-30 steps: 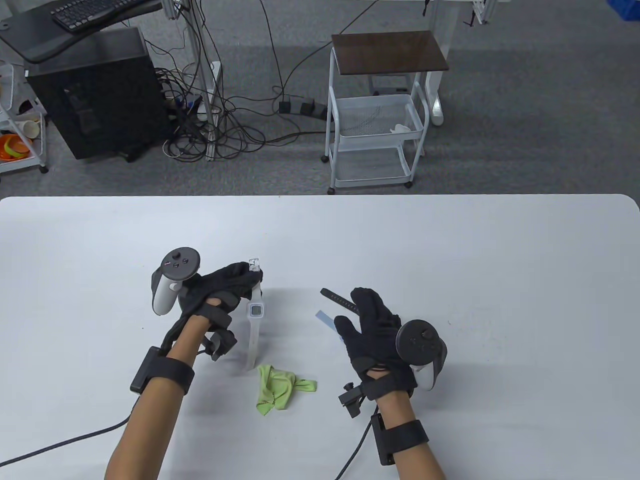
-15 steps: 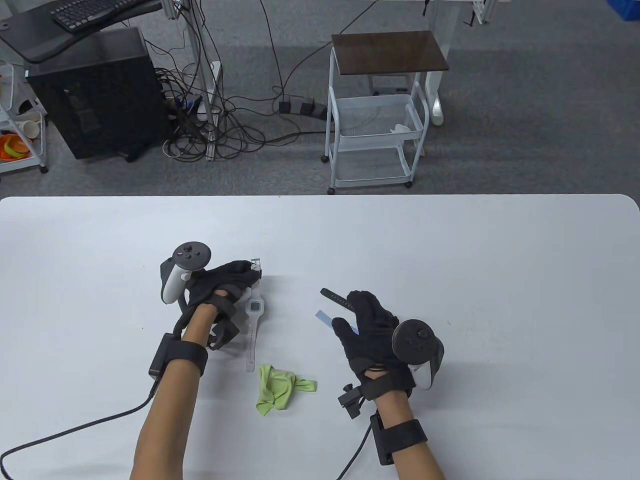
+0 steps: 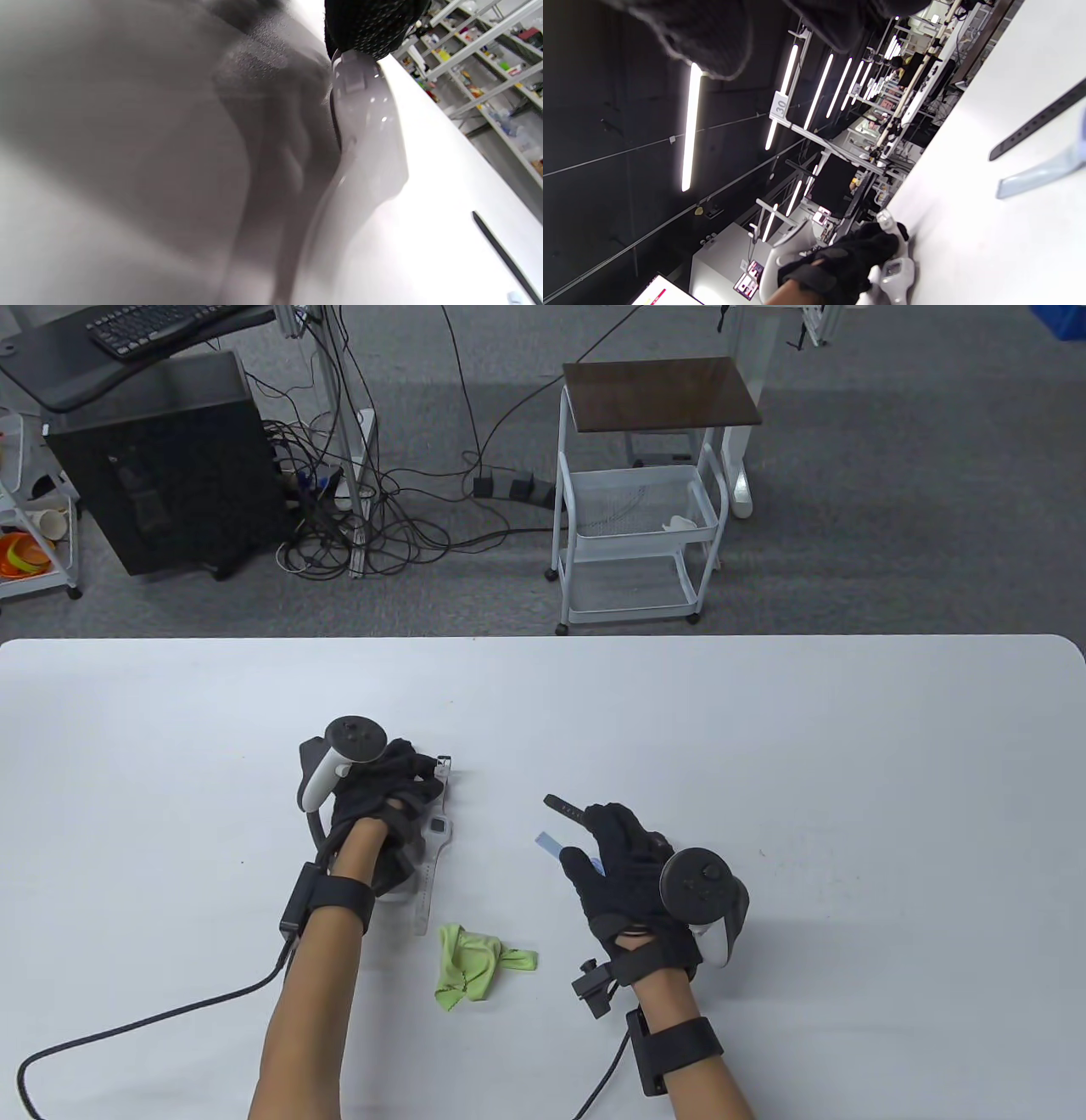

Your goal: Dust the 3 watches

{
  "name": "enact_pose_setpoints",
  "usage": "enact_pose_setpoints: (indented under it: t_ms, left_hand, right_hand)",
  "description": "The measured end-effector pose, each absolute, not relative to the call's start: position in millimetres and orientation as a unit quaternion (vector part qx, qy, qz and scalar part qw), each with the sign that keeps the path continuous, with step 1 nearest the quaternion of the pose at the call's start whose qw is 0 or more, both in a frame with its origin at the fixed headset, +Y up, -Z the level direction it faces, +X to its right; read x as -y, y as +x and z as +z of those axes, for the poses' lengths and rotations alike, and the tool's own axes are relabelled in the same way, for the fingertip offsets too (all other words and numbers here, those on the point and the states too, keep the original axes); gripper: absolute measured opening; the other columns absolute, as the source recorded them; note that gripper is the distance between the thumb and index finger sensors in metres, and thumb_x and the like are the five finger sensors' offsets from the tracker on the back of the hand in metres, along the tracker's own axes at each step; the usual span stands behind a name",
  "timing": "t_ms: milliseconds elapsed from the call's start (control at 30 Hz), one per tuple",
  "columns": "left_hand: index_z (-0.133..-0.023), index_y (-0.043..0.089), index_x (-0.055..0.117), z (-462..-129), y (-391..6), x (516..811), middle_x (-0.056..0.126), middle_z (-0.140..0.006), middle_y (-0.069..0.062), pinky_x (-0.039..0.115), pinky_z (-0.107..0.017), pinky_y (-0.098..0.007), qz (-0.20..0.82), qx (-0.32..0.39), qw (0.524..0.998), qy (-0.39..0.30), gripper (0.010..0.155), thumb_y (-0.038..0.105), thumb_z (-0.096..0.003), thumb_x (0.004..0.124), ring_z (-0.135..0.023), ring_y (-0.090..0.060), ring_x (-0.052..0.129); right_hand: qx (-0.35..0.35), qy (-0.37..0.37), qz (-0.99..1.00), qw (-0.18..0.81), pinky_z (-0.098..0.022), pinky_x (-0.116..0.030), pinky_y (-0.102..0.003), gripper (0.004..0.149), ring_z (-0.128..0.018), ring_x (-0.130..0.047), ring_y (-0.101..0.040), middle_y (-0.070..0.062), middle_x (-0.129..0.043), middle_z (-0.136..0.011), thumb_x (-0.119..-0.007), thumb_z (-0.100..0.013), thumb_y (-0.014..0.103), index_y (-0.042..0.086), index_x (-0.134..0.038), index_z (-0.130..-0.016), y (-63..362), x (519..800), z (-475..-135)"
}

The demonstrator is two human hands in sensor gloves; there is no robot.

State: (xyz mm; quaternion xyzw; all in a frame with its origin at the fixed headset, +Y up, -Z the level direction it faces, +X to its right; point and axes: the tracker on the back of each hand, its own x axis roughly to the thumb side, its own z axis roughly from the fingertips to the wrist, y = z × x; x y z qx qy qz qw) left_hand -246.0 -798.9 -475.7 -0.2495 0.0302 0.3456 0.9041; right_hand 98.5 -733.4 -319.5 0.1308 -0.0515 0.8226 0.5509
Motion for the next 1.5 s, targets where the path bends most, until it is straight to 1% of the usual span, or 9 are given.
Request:
enact_pose_setpoints:
  t_ms: [167,400,600,800,933,1067,1233,1333,1500]
  left_hand:
    - [-0.103,0.045,0.062,-476.5,-244.3,801.8,0.009,-0.125,0.007,0.001,-0.073,-0.063,0.330,-0.033,0.911,-0.244,0.046,0.047,-0.0581,0.072,-0.113,-0.032,-0.005]
    - [-0.108,0.048,0.049,-475.5,-244.2,800.9,0.005,-0.124,0.008,0.003,-0.074,-0.063,0.298,-0.040,0.922,-0.242,0.055,0.050,-0.0577,0.072,-0.114,-0.031,-0.006]
    - [-0.114,0.046,0.032,-473.8,-245.1,800.2,0.003,-0.124,0.006,0.005,-0.075,-0.064,0.273,-0.051,0.931,-0.236,0.070,0.056,-0.0566,0.072,-0.114,-0.031,-0.005]
    - [-0.116,0.042,0.029,-470.4,-248.0,799.1,0.004,-0.124,0.003,0.006,-0.075,-0.065,0.269,-0.044,0.935,-0.226,0.075,0.058,-0.0564,0.072,-0.114,-0.032,-0.004]
    - [-0.116,0.039,0.031,-460.0,-255.2,792.4,0.007,-0.124,0.000,0.007,-0.074,-0.066,0.320,-0.027,0.925,-0.202,0.074,0.058,-0.0570,0.071,-0.114,-0.034,-0.002]
    - [-0.117,0.038,0.031,-444.8,-261.1,779.3,0.007,-0.124,-0.001,0.005,-0.073,-0.066,0.342,-0.002,0.920,-0.191,0.073,0.058,-0.0580,0.070,-0.113,-0.035,-0.003]
    - [-0.117,0.037,0.032,-412.1,-264.8,758.8,0.009,-0.124,-0.002,0.005,-0.073,-0.067,0.372,0.032,0.913,-0.164,0.072,0.058,-0.0585,0.068,-0.113,-0.036,-0.002]
    - [-0.117,0.035,0.033,-388.4,-262.7,747.5,0.011,-0.124,-0.003,0.005,-0.072,-0.067,0.419,0.058,0.895,-0.140,0.071,0.058,-0.0589,0.068,-0.113,-0.037,-0.001]
    - [-0.117,0.034,0.032,-351.2,-254.2,726.4,0.009,-0.124,-0.003,0.004,-0.072,-0.067,0.466,0.110,0.869,-0.126,0.071,0.058,-0.0594,0.067,-0.113,-0.038,-0.003]
  right_hand:
    - [0.049,0.131,0.824,0.549,-0.047,-0.010,-0.083,0.078,-0.090,-0.037,-0.064,-0.034,-0.037,-0.106,-0.074,-0.047,0.056,0.005,-0.054,-0.102,97.6,733.9,-319.5]
    - [0.047,0.135,0.826,0.545,-0.047,-0.010,-0.083,0.077,-0.090,-0.038,-0.063,-0.034,-0.038,-0.106,-0.073,-0.047,0.056,0.005,-0.055,-0.101,95.5,734.7,-319.1]
    - [0.046,0.137,0.827,0.543,-0.047,-0.010,-0.083,0.077,-0.090,-0.038,-0.064,-0.034,-0.038,-0.106,-0.073,-0.047,0.056,0.005,-0.055,-0.101,94.1,735.6,-319.0]
    - [0.048,0.139,0.826,0.544,-0.047,-0.010,-0.083,0.077,-0.090,-0.038,-0.064,-0.034,-0.038,-0.106,-0.073,-0.047,0.056,0.005,-0.055,-0.101,93.8,735.4,-319.0]
    - [0.047,0.137,0.826,0.545,-0.047,-0.010,-0.083,0.077,-0.090,-0.038,-0.064,-0.034,-0.038,-0.106,-0.073,-0.047,0.056,0.005,-0.055,-0.101,93.9,736.1,-318.9]
    - [0.047,0.135,0.824,0.548,-0.047,-0.010,-0.083,0.077,-0.090,-0.038,-0.064,-0.034,-0.038,-0.106,-0.073,-0.047,0.056,0.005,-0.055,-0.101,94.6,736.5,-318.8]
    - [0.049,0.136,0.822,0.551,-0.047,-0.010,-0.083,0.077,-0.090,-0.038,-0.064,-0.034,-0.038,-0.106,-0.073,-0.047,0.056,0.005,-0.054,-0.102,95.2,736.4,-318.8]
    - [0.052,0.139,0.822,0.550,-0.047,-0.011,-0.083,0.077,-0.090,-0.038,-0.064,-0.034,-0.038,-0.106,-0.073,-0.047,0.056,0.005,-0.054,-0.102,95.0,735.1,-318.0]
    - [0.054,0.146,0.816,0.557,-0.047,-0.011,-0.083,0.078,-0.090,-0.038,-0.064,-0.034,-0.038,-0.106,-0.073,-0.047,0.056,0.005,-0.053,-0.102,95.4,734.1,-317.9]
